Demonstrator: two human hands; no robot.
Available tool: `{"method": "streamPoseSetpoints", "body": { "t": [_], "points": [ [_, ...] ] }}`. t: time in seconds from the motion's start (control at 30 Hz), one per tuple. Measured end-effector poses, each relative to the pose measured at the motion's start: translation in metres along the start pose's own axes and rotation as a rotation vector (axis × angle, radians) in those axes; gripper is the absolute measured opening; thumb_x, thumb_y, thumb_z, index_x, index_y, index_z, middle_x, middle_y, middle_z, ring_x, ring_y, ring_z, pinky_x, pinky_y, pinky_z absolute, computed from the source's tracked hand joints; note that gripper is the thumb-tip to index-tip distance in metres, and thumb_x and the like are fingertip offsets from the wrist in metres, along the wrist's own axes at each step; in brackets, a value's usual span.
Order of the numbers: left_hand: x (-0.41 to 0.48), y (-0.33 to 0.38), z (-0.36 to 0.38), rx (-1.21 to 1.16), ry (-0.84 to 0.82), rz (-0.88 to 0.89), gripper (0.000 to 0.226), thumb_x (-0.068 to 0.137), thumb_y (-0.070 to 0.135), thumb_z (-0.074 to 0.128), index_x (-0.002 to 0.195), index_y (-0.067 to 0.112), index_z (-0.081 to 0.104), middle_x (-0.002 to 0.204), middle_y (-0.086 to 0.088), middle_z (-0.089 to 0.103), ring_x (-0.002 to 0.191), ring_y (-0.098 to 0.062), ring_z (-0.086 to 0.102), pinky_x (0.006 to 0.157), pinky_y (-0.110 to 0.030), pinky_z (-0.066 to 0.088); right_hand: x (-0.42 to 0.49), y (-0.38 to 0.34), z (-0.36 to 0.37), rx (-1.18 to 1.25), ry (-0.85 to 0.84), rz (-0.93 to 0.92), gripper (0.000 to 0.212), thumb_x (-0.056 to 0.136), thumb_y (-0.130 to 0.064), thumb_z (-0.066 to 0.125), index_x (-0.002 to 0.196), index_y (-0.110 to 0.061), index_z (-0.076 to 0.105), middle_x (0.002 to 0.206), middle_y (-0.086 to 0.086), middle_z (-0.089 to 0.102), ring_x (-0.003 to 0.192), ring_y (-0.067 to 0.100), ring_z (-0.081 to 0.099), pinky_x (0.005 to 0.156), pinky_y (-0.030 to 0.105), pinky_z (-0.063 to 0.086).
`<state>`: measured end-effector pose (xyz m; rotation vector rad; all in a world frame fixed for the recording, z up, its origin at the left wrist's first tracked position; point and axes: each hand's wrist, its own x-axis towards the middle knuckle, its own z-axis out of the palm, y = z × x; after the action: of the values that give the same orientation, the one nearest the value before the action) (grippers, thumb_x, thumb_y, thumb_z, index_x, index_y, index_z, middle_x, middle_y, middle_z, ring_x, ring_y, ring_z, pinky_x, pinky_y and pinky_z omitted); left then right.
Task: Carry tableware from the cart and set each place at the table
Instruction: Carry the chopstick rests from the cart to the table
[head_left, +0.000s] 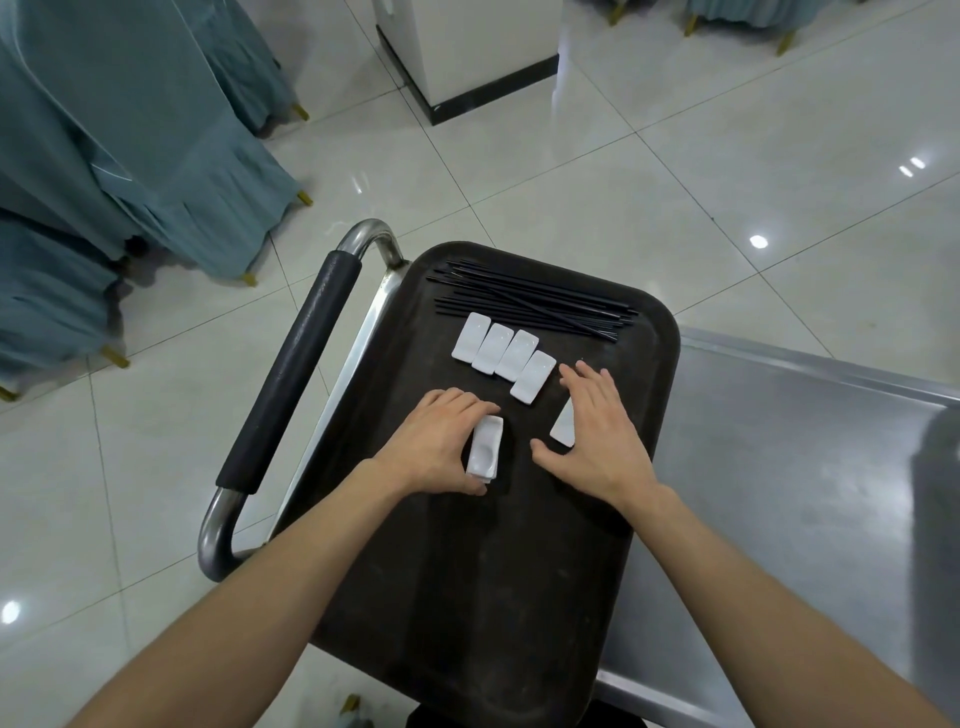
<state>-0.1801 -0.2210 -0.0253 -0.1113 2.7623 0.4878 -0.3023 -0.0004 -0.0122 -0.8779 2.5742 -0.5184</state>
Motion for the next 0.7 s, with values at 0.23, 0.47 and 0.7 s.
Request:
{"method": "streamPoseSetpoints", "body": {
  "t": [0.23,0.47,0.7],
  "points": [
    [0.005,0.000,0.008,0.002,0.039,0.023,0.081,0.061,0.063,0.082,0.131,0.032,0.052,0.124,0.015,0.053,0.119,-0.011,0.047,0.114,-0.035,0.036,0.001,0.024,0.006,-0.204,0.098,0.074,0.106,0.078,-0.079,0.071,0.156,-0.013,0.042,0.160,0.010,0.044,0.156,0.029,0.028,0.131,0.050,0.017],
    [0.005,-0.010,0.004,0.023,0.042,-0.014,0.080,0.062,0.066,0.081,0.130,0.034,0.053,0.126,0.016,0.054,0.120,-0.010,0.049,0.116,-0.034,0.034,0.007,0.021,0.011,-0.277,0.073,0.056,0.084,0.085,-0.075,0.066,0.146,-0.019,0.054,0.136,0.005,0.060,0.136,0.028,0.051,0.132,0.052,0.013],
    [0.001,-0.029,-0.007,0.009,0.038,-0.094,0.085,0.063,0.065,0.086,0.135,0.035,0.050,0.132,0.015,0.054,0.125,-0.012,0.049,0.116,-0.038,0.035,0.006,0.016,0.011,-0.229,0.030,0.002,0.076,0.089,-0.050,0.071,0.154,-0.018,0.047,0.151,0.007,0.052,0.151,0.027,0.037,0.131,0.054,0.013]
  ]
}}
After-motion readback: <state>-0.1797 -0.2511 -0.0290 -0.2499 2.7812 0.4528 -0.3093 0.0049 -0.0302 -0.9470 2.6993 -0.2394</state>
